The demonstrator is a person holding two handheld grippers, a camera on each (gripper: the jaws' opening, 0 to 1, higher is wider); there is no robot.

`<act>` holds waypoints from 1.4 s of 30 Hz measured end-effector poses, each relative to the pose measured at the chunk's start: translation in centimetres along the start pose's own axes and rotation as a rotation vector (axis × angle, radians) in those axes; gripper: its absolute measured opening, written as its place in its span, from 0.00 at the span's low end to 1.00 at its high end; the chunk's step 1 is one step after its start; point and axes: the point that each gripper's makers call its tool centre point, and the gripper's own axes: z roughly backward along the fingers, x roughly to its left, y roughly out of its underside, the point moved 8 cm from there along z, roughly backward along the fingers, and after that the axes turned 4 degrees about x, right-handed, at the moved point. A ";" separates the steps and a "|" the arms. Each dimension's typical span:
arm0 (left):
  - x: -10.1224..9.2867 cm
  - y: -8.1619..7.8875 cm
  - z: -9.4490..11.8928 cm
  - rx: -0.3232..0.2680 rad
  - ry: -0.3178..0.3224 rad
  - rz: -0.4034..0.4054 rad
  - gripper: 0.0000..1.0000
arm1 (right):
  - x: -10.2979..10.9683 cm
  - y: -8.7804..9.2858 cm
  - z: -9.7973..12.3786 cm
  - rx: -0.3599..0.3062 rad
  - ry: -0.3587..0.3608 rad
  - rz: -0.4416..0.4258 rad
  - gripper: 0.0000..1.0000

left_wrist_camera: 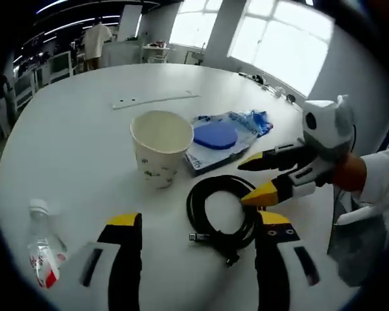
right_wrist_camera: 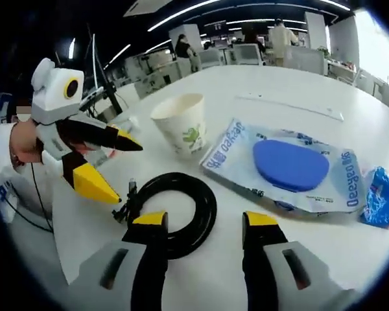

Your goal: Arrange the tabletop items into an orderly group along one side of the table until the central work area is clear of visible clutter.

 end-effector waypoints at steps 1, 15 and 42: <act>-0.1 -0.1 -0.1 -0.003 -0.005 -0.008 0.69 | 0.1 0.1 -0.1 0.004 0.000 0.004 0.40; -0.9 0.4 -2.1 0.101 -0.102 -0.190 0.45 | 1.2 0.2 -0.9 0.034 0.049 0.148 0.21; -1.9 0.7 -3.1 0.146 -0.153 -0.095 0.10 | 0.6 -0.2 -0.1 -0.024 0.072 -0.059 0.01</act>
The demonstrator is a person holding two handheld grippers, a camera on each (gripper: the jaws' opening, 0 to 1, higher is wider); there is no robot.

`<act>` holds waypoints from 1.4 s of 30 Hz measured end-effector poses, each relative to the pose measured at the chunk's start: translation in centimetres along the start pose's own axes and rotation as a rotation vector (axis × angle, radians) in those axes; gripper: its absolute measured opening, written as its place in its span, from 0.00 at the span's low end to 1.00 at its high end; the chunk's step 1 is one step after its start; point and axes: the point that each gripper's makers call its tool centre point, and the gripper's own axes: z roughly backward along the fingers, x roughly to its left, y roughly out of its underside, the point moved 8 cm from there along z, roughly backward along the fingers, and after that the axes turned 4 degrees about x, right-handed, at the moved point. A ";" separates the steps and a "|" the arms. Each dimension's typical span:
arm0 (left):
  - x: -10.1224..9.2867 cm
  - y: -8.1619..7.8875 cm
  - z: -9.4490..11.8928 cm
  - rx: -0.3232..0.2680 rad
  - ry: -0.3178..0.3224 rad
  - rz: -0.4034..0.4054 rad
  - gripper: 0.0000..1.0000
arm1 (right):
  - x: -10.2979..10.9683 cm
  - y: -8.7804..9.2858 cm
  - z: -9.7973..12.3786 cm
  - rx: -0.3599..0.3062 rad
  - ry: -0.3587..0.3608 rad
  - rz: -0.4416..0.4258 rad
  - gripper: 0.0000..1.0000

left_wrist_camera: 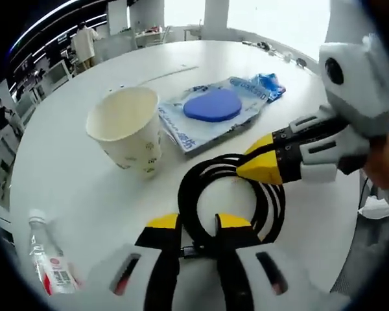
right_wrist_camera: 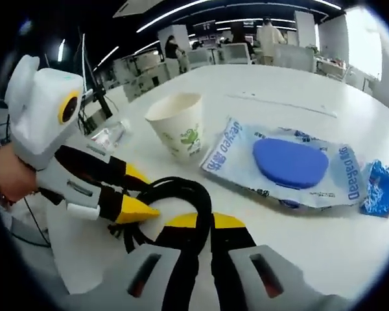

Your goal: Arrange the tabletop items into an orderly group along one side of the table until the central work area is clear of visible clutter.

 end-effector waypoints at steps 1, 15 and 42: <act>0.6 -0.3 0.5 -0.028 -0.007 0.021 0.05 | -0.3 0.1 0.2 0.010 0.022 0.017 0.01; 0.1 -0.1 1.1 -0.039 0.041 0.054 0.03 | 0.2 -0.5 2.1 -0.031 -0.025 -0.046 0.01; -3.5 -5.8 4.9 -0.169 0.103 0.007 0.01 | -1.8 -3.2 10.0 -0.178 0.007 -0.062 0.00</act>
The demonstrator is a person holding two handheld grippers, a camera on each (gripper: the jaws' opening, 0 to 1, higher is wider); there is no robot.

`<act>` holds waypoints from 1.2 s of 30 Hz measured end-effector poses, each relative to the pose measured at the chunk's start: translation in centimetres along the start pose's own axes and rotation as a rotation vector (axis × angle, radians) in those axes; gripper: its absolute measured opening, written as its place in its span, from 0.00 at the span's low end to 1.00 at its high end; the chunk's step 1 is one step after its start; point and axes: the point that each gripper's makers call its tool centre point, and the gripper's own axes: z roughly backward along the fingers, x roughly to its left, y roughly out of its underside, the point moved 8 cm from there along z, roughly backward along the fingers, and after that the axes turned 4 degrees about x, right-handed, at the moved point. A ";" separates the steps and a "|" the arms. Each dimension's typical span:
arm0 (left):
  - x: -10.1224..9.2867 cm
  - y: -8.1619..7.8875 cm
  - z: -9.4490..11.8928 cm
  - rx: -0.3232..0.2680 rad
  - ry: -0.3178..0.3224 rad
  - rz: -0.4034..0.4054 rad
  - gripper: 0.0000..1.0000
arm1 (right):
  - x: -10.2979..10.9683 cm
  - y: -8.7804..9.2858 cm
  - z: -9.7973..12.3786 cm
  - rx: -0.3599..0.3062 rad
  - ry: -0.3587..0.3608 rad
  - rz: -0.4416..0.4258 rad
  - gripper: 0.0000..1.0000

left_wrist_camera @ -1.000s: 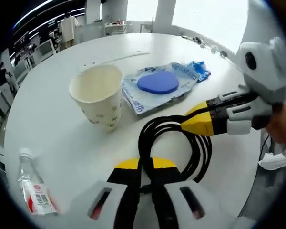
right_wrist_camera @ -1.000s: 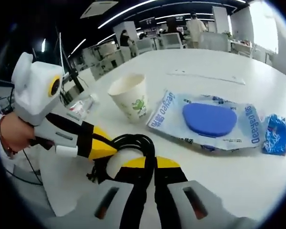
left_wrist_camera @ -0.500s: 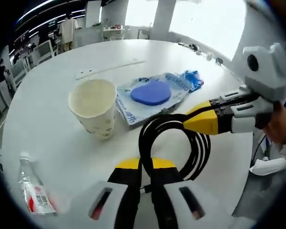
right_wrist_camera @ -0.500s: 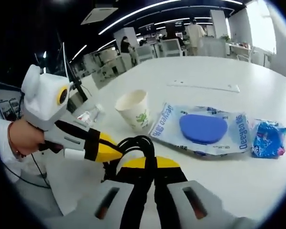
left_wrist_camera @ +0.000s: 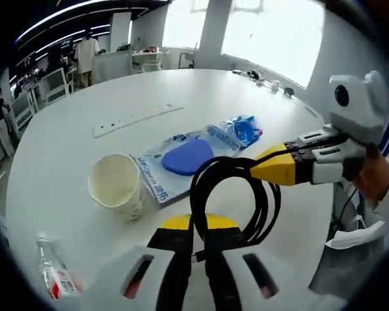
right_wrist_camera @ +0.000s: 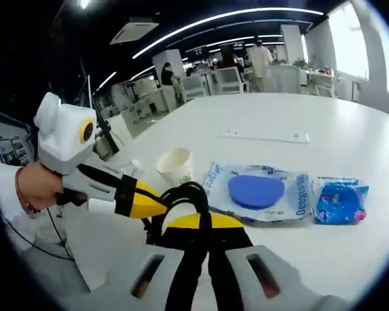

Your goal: Arrange the tabletop items into an orderly group along one side of the table until the central work area is clear of visible clutter.

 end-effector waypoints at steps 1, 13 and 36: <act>-0.3 -0.4 0.1 -0.005 0.003 -0.013 0.01 | -0.2 -0.2 0.4 -0.010 0.005 -0.001 0.00; -3.8 -5.2 0.0 -0.051 0.055 -0.098 0.02 | -3.0 -1.6 4.8 -0.086 0.062 -0.028 0.00; -11.2 -9.2 -4.3 -0.037 0.204 -0.174 0.03 | -9.0 -0.4 11.6 -0.101 0.180 -0.068 0.00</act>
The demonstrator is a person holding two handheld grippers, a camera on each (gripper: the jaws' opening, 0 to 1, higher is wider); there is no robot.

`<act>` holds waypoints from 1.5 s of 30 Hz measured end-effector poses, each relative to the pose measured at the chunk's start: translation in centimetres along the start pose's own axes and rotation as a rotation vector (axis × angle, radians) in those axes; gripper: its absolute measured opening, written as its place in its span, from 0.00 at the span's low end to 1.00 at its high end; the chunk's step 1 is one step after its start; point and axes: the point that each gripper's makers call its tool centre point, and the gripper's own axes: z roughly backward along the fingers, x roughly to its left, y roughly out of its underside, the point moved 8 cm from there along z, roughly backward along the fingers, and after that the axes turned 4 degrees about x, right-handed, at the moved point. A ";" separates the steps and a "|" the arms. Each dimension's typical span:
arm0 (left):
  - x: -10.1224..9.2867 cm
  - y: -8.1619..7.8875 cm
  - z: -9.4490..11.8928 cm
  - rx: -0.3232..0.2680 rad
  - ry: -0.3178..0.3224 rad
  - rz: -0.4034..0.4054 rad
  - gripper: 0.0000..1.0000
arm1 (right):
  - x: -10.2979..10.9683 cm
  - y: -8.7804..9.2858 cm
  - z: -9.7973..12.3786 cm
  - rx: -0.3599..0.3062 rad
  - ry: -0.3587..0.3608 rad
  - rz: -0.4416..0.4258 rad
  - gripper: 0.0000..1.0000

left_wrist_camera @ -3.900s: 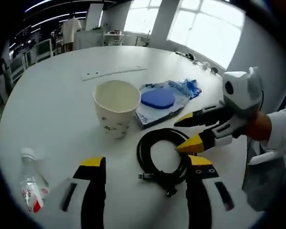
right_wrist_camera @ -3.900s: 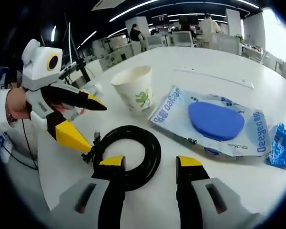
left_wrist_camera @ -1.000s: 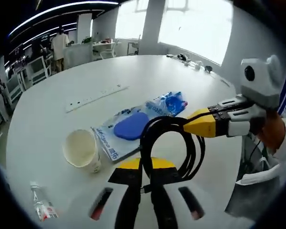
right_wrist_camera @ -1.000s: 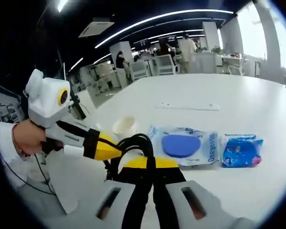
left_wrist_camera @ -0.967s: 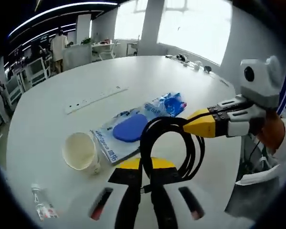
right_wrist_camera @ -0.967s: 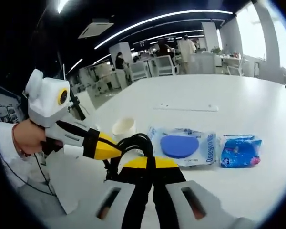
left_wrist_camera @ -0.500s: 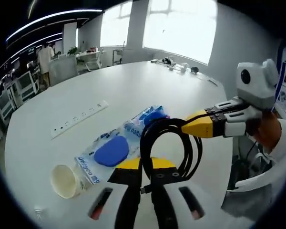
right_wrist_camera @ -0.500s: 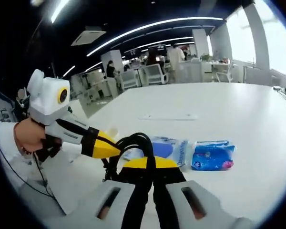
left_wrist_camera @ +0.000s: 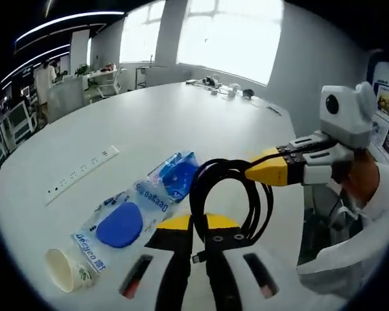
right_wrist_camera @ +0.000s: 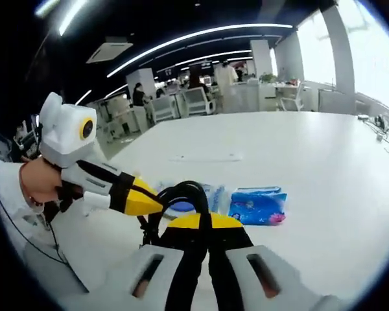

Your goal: Arrange the tabletop items into an orderly group along one side of the table until the central work area is clear of visible clutter.

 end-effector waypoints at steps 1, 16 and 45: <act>-0.1 -0.1 -0.1 0.002 0.003 0.000 0.03 | -0.4 0.1 0.1 0.003 0.003 -0.004 0.00; -1.7 -0.7 -5.9 0.069 0.075 0.044 0.03 | -5.7 1.6 -0.1 0.076 0.011 -0.057 0.00; 0.7 2.2 -12.9 0.219 0.092 0.235 0.03 | -10.5 6.2 -6.1 0.208 -0.051 -0.163 0.00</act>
